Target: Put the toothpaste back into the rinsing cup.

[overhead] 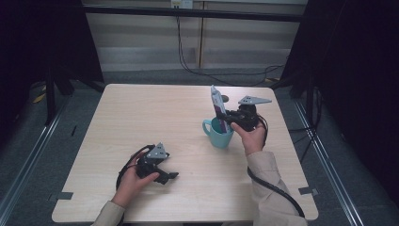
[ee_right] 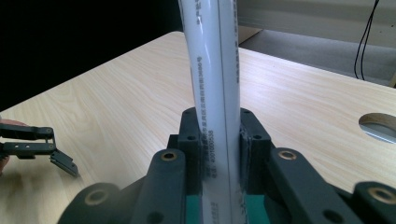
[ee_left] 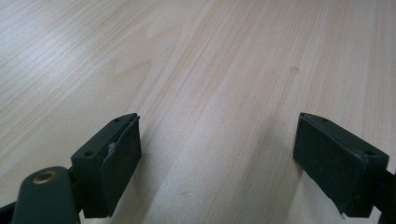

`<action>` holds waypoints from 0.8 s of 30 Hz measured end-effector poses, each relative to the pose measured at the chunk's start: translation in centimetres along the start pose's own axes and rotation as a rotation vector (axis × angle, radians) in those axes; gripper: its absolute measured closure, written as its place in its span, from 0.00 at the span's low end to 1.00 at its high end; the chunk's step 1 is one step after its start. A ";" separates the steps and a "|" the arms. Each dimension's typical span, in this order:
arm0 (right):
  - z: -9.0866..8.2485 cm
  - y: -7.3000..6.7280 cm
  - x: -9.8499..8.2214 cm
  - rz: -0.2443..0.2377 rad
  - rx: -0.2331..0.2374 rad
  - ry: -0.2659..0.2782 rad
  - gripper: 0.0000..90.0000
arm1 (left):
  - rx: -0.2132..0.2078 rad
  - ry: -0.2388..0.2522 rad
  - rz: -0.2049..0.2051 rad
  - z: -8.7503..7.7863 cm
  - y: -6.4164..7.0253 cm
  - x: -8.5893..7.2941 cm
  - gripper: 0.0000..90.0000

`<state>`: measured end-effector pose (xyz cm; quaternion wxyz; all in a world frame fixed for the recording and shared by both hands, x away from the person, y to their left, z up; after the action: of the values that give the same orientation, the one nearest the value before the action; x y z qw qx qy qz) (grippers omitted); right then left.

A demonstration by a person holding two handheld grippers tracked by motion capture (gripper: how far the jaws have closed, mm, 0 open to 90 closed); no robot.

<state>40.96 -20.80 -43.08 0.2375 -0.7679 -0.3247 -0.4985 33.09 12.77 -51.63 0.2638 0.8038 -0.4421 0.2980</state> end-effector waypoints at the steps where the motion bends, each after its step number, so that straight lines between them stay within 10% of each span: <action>1: 0.0 0.0 0.0 0.001 -0.001 0.002 0.82 | 0.000 -0.001 0.000 0.0 0.0 0.0 0.17; 24: 0.4 -0.2 -0.8 -0.021 -0.015 -0.067 0.82 | 0.000 0.000 -0.001 0.0 0.0 0.0 0.17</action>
<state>40.82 -20.59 -44.00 0.2154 -0.7825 -0.3368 -0.4774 33.08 12.77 -51.63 0.2638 0.8041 -0.4418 0.2978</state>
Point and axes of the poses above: each handheld gripper's, and its own axes: z roughly forward along the jaws, x roughly out of its top, y roughly to its right, the point moved 1 cm from there along z, roughly forward along the jaws, and after that the axes turned 10 degrees about -z, right-handed, at the moved point
